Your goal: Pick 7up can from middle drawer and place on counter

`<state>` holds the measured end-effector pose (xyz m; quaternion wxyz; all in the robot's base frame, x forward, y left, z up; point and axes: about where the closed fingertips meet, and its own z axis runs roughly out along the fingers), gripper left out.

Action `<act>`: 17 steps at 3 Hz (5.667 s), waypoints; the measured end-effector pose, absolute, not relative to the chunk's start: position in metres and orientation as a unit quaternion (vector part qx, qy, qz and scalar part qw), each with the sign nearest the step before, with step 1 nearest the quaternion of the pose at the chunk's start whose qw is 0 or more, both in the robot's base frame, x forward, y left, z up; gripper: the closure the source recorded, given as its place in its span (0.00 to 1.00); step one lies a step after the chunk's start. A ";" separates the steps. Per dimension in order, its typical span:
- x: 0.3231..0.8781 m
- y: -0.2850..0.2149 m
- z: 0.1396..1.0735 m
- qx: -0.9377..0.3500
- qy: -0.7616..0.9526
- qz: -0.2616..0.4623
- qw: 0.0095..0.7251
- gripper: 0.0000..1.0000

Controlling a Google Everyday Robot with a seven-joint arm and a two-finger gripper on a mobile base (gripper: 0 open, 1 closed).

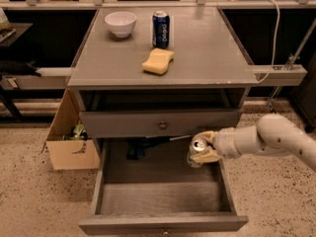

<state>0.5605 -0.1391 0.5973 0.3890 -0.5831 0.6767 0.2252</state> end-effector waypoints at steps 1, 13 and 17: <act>0.556 -0.138 0.599 -0.588 0.673 0.233 0.384 1.00; 0.734 -0.176 0.901 -0.524 0.704 0.173 0.447 0.71; 0.735 -0.179 0.906 -0.522 0.702 0.170 0.453 0.00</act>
Offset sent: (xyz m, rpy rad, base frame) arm -0.0267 -0.0217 0.1219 0.0865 -0.2046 -0.0097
